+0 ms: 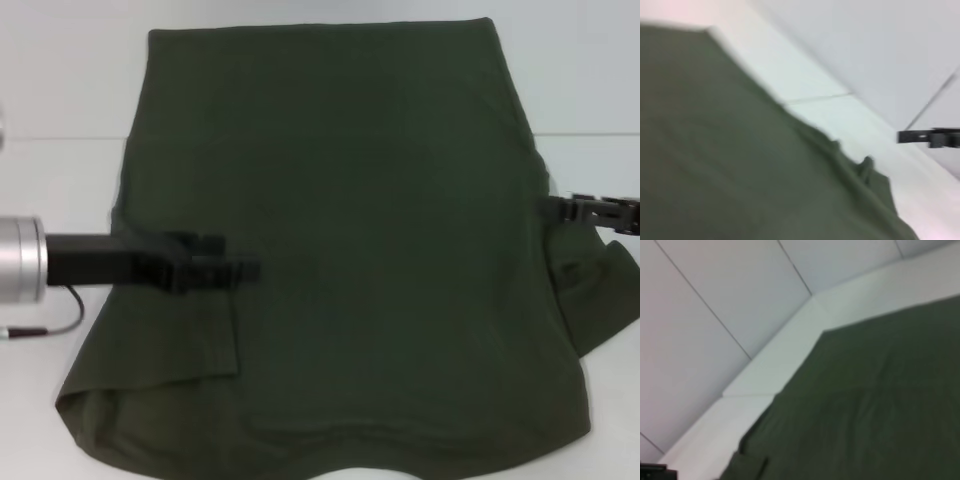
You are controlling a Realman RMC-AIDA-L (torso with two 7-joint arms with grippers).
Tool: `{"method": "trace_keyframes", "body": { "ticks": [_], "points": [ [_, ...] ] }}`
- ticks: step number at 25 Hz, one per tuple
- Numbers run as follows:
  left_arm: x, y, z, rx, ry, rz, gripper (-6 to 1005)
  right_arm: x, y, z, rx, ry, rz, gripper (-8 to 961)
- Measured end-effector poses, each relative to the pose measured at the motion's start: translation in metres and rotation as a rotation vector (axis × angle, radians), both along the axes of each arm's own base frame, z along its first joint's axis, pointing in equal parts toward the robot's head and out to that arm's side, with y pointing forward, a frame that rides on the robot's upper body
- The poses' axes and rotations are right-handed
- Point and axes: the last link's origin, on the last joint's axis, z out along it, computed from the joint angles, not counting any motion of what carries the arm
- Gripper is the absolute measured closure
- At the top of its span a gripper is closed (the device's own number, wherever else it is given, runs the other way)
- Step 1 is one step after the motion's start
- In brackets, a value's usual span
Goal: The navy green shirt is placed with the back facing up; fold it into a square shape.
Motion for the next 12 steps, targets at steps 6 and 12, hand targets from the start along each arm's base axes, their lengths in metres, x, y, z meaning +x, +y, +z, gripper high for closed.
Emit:
{"method": "trace_keyframes", "body": {
  "ticks": [6, 12],
  "points": [
    [-0.012, -0.012, -0.007, 0.103, -0.108, -0.024, 230, 0.022, 0.001, 0.049, -0.104, -0.076, -0.277, 13],
    [-0.021, -0.01, -0.001, 0.169, -0.201, 0.065, 37, 0.039, 0.005, 0.082, -0.037, -0.21, -0.459, 12]
  ]
}}
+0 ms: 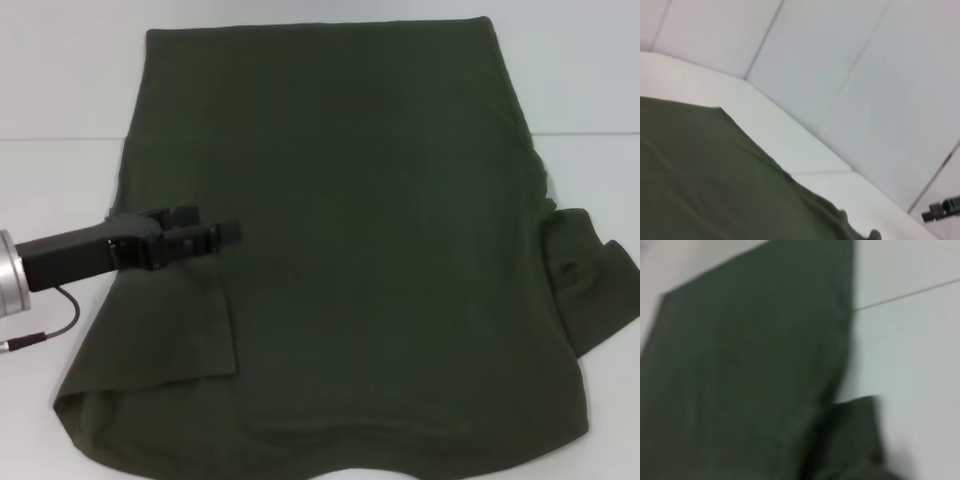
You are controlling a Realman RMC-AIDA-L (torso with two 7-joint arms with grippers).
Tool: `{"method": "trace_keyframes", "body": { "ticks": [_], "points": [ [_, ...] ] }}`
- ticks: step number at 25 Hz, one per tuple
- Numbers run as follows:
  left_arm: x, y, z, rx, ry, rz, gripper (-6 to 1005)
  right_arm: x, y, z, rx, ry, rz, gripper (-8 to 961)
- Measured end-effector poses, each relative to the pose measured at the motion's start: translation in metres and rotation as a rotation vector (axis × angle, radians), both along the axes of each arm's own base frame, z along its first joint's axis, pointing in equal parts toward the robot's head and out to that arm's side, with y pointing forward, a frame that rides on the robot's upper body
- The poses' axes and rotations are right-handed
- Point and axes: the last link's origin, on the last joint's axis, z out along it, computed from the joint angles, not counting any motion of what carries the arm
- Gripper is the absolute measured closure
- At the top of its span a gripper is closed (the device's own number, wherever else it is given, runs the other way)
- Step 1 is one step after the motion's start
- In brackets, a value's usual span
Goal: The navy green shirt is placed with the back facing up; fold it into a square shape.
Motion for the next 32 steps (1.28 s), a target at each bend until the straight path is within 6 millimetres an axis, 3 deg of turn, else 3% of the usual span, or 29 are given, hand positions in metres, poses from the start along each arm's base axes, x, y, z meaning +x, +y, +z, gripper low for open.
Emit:
{"method": "trace_keyframes", "body": {
  "ticks": [11, 19, 32],
  "points": [
    [-0.002, -0.002, 0.005, 0.034, -0.103, 0.033, 36, -0.009, 0.013, -0.031, -0.069, -0.138, 0.164, 14],
    [-0.004, -0.003, 0.01, 0.065, -0.143, 0.047, 36, -0.007, 0.021, -0.04, -0.096, -0.246, 0.186, 34],
    [-0.007, -0.005, 0.012, 0.078, -0.192, 0.071, 37, -0.011, 0.039, -0.084, -0.14, -0.351, 0.215, 65]
  ]
}}
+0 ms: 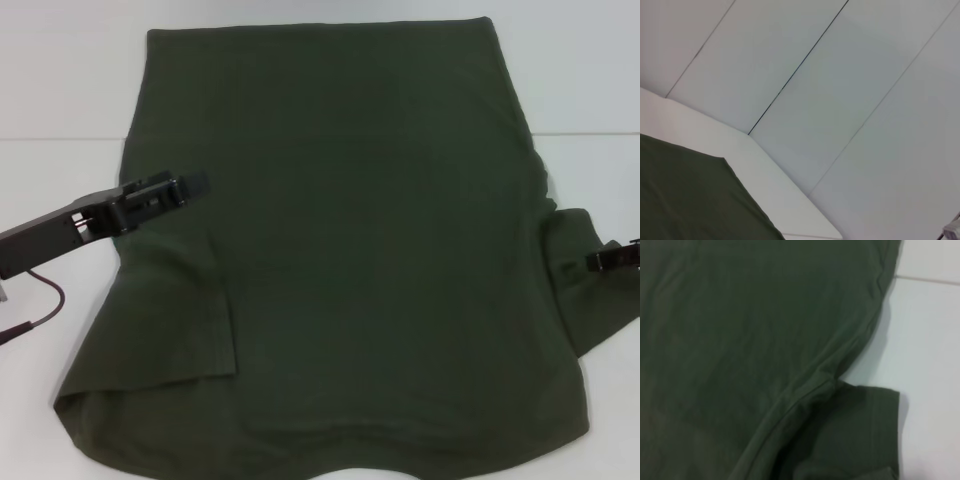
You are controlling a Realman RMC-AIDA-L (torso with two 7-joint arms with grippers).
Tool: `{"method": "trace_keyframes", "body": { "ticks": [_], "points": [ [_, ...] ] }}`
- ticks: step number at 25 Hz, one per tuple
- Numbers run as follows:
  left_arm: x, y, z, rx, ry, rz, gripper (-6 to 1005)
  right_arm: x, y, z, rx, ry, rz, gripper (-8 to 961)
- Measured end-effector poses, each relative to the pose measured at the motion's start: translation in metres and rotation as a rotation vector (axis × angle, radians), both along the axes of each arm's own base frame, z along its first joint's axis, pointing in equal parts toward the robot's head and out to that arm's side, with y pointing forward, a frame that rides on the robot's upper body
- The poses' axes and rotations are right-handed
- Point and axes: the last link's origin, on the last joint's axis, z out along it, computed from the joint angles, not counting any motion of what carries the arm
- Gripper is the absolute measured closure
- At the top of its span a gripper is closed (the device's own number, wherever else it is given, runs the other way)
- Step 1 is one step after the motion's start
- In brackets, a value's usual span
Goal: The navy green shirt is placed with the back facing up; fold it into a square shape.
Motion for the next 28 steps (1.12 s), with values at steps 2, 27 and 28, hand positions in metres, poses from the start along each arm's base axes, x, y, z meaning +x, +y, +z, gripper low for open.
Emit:
{"method": "trace_keyframes", "body": {
  "ticks": [2, 27, 28],
  "points": [
    [0.0, 0.0, 0.0, 0.001, 0.001, 0.003, 37, 0.0, 0.001, -0.004, 0.004, 0.001, 0.0, 70],
    [-0.001, 0.001, 0.0, 0.013, -0.025, 0.013, 37, -0.005, -0.001, -0.02, -0.036, 0.037, -0.042, 130],
    [-0.001, 0.001, 0.001, 0.014, -0.028, 0.012, 37, -0.005, -0.001, -0.019, -0.032, 0.037, -0.042, 133]
  ]
}}
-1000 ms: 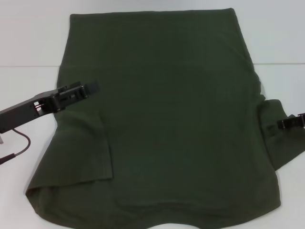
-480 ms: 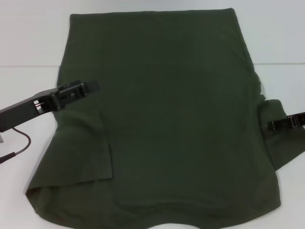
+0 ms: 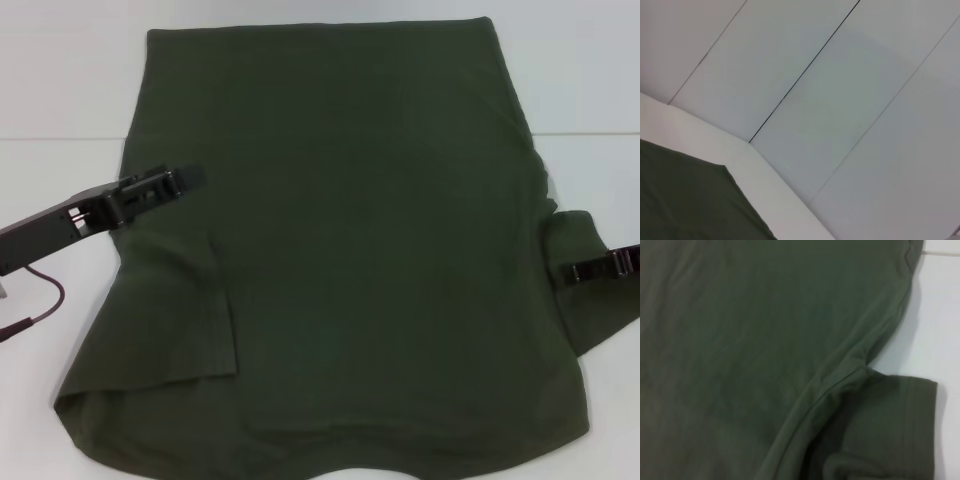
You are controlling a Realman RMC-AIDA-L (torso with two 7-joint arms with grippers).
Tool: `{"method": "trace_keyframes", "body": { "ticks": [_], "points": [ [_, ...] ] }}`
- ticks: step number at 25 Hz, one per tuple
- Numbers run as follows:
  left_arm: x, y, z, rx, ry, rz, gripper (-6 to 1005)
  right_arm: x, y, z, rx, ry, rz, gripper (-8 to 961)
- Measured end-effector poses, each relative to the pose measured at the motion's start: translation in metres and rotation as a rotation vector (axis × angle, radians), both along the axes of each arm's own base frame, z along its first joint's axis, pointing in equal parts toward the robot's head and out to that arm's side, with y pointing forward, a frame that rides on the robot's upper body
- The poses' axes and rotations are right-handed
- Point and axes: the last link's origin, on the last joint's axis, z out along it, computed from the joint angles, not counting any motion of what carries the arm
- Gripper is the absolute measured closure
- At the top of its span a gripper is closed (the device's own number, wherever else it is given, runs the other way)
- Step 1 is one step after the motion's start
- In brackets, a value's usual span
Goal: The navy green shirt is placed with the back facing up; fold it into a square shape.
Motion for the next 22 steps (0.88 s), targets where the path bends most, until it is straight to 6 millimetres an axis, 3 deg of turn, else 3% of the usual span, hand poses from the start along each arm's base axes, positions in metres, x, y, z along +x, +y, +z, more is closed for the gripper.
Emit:
{"method": "trace_keyframes", "body": {
  "ticks": [15, 22],
  "points": [
    [-0.0011, -0.0018, 0.0001, 0.007, -0.026, 0.007, 38, -0.0037, 0.0035, -0.0086, 0.024, 0.009, 0.005, 169],
    [-0.0006, -0.0023, -0.0007, 0.005, -0.03, 0.006, 38, -0.0016, 0.0037, -0.0031, 0.048, 0.019, -0.025, 442]
  ]
}}
